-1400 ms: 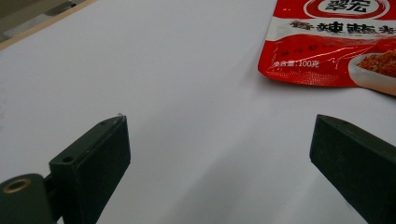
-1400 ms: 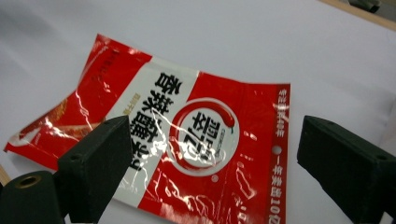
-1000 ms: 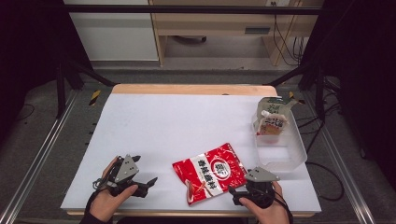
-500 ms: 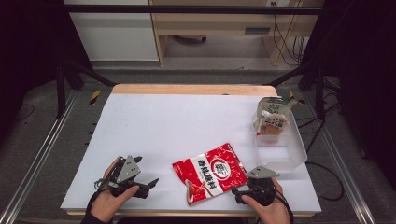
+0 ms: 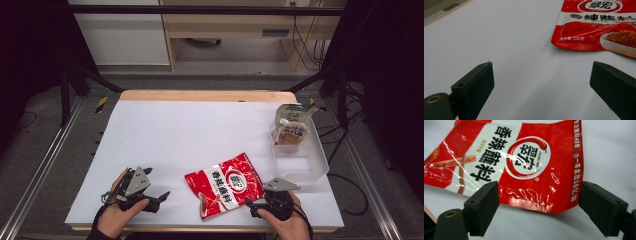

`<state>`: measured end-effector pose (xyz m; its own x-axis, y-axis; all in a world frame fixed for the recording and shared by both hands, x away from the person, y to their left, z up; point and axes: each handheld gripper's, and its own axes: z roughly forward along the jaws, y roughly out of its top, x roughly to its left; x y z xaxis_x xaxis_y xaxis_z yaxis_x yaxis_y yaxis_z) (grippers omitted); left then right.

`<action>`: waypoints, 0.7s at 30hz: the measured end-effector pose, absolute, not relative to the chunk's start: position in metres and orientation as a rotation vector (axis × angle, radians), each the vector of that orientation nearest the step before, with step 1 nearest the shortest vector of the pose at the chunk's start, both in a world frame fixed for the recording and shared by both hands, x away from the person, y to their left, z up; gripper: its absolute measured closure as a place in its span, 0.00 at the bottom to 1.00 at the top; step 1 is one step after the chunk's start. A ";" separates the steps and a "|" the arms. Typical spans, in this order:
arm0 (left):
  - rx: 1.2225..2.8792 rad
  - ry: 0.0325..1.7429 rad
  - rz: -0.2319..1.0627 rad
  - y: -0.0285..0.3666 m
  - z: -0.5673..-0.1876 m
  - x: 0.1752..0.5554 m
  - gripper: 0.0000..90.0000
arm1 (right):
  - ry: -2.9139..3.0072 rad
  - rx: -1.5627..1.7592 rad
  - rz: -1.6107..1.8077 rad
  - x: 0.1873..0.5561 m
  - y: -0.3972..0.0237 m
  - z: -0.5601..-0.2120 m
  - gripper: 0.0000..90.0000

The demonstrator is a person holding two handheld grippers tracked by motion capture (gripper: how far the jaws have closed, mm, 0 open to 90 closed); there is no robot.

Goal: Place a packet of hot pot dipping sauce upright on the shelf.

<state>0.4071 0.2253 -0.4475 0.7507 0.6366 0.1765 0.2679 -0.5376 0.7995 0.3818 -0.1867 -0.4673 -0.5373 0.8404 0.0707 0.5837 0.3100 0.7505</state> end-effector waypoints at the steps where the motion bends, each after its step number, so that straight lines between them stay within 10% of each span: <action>1: 2.142 0.675 0.583 0.225 -0.448 0.407 0.06 | 2.239 1.288 1.079 0.381 -0.186 -0.466 0.22; 21: 2.153 0.680 0.580 0.226 -0.448 0.407 0.06 | 2.230 1.383 1.089 0.378 -0.195 -0.467 0.32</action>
